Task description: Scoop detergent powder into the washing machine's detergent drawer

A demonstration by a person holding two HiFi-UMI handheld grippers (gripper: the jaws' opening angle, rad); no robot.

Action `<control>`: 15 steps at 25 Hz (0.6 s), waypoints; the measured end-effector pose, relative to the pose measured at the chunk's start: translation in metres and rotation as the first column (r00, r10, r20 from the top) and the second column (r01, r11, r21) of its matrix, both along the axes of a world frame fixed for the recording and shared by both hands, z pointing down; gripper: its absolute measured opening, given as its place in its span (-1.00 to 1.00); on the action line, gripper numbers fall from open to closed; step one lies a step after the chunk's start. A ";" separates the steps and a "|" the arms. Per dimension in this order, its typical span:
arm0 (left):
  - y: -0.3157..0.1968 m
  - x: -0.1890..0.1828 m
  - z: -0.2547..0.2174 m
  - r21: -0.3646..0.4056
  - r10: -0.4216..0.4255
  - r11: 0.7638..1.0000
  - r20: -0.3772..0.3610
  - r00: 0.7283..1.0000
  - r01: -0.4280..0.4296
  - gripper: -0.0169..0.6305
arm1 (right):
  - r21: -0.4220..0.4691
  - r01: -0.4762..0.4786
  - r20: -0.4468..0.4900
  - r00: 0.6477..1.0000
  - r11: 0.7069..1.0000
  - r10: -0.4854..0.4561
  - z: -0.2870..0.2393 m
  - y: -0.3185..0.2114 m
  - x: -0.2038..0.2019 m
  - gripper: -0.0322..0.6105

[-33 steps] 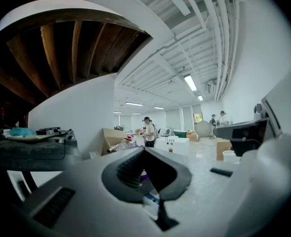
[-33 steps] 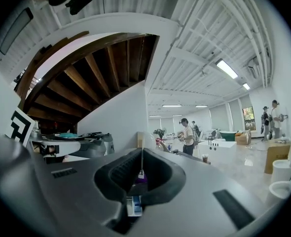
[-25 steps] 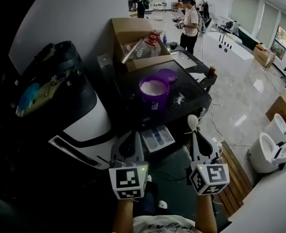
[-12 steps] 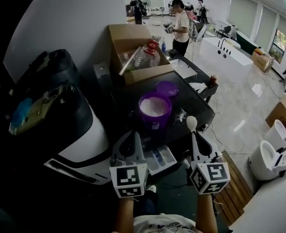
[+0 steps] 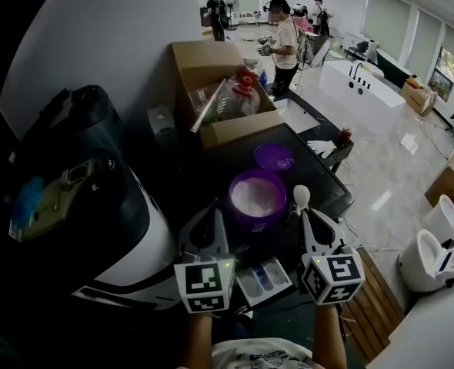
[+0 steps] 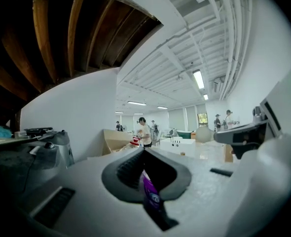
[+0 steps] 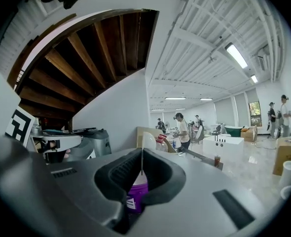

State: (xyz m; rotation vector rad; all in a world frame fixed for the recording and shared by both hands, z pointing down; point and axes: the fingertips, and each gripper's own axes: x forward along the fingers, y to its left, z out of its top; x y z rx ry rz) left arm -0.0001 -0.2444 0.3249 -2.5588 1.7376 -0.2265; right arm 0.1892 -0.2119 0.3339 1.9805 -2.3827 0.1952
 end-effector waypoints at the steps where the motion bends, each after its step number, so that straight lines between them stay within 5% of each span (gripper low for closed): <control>1: -0.007 -0.001 0.001 -0.004 0.000 1.000 0.001 1.000 0.000 -0.94 | -0.008 0.001 -0.002 1.000 1.000 -0.001 0.002 -0.007 -0.001 -0.84; 15: -0.067 -0.014 0.030 -0.070 0.007 0.997 0.027 1.000 -0.005 -0.94 | -0.149 0.026 -0.068 0.997 0.988 -0.037 0.035 -0.077 -0.013 -0.84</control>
